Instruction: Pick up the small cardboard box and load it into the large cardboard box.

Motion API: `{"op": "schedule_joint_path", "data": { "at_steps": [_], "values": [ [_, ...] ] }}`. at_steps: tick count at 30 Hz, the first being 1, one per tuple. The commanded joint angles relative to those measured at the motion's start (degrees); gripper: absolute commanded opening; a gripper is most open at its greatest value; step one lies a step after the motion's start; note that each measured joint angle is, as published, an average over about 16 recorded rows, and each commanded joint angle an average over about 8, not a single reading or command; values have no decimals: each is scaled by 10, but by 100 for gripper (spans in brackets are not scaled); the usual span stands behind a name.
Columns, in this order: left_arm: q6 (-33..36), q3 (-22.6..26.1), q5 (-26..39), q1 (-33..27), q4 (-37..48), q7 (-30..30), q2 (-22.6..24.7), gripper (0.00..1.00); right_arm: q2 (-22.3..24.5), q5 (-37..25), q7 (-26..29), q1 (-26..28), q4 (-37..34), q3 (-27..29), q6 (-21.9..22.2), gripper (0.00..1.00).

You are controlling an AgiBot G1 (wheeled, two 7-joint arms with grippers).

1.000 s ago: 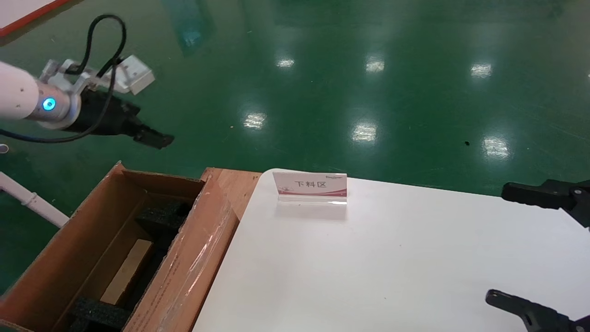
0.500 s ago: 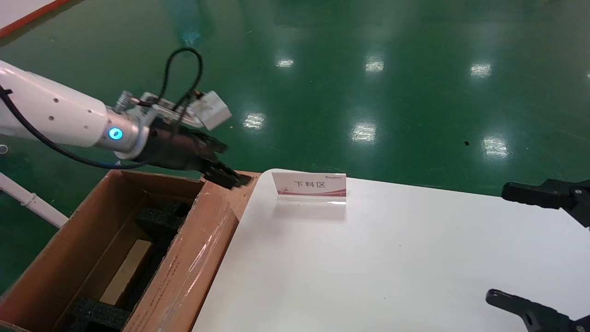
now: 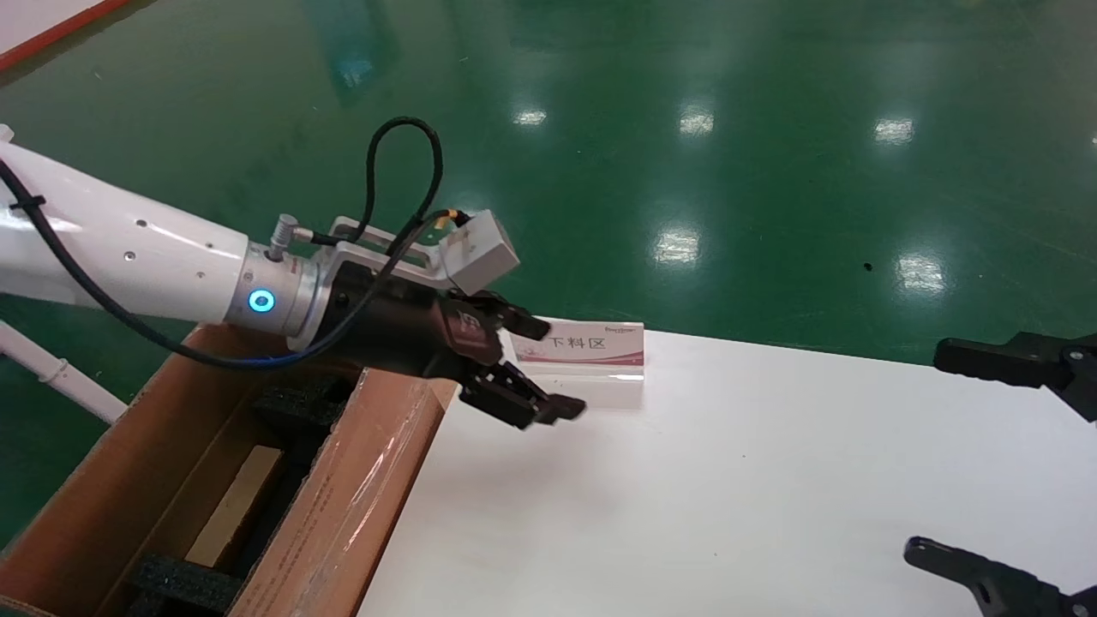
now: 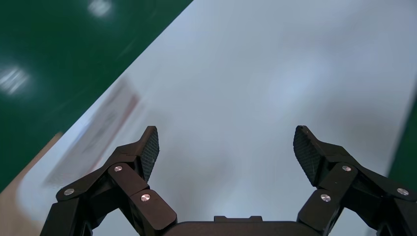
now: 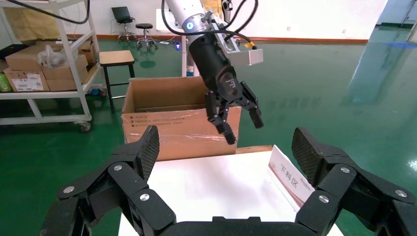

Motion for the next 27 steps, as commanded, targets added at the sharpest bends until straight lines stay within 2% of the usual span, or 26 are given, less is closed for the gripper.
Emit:
{"op": "schedule_joint_path", "data": {
  "at_steps": [1,23,27],
  "values": [
    [14,-37,-15,27,-2,20,2,100,0,0,0,0,0,0,0,100],
    [171,-445,-179,318,-27,244,21,100,-2,-3,2,-1,1,4,-2,100],
    [186,-485,-195,347,-29,267,23,100,-2,-4,3,-1,1,5,-2,100]
  ]
}}
